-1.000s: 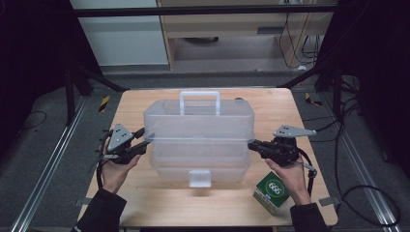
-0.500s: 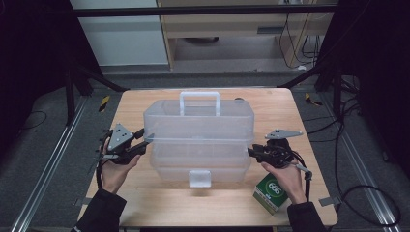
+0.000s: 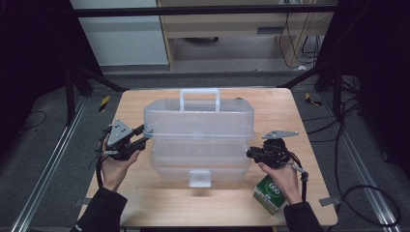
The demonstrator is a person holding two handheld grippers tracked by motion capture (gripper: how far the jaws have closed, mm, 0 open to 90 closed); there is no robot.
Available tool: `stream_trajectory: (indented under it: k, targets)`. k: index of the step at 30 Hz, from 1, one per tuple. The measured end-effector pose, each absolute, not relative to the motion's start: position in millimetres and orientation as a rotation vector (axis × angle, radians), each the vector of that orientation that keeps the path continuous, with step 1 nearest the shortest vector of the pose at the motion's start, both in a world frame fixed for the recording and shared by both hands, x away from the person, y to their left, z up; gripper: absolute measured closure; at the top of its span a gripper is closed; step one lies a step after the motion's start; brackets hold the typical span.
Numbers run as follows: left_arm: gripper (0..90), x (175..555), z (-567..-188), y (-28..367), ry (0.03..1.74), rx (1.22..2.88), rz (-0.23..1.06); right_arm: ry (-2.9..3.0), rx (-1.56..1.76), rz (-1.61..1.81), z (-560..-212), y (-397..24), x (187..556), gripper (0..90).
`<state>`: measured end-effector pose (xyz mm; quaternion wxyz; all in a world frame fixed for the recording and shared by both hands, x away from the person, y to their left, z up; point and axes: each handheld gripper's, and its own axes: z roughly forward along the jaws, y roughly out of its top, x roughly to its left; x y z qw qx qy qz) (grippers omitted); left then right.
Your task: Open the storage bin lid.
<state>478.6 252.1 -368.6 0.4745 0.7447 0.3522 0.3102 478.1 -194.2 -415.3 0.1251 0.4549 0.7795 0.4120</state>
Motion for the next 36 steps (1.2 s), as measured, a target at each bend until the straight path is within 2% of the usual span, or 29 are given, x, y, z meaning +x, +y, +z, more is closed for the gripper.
stream_trajectory:
  k: [22, 36]
  targets:
    - [71.5, 513, -339, 244, 0.958, 1.693, 0.781, 2.273, 1.361, 1.194, -414, -194, 478, 73.9]
    - [76.6, 532, -331, 242, 1.014, 1.670, 0.784, 2.275, 1.353, 1.186, -414, -194, 477, 73.9]
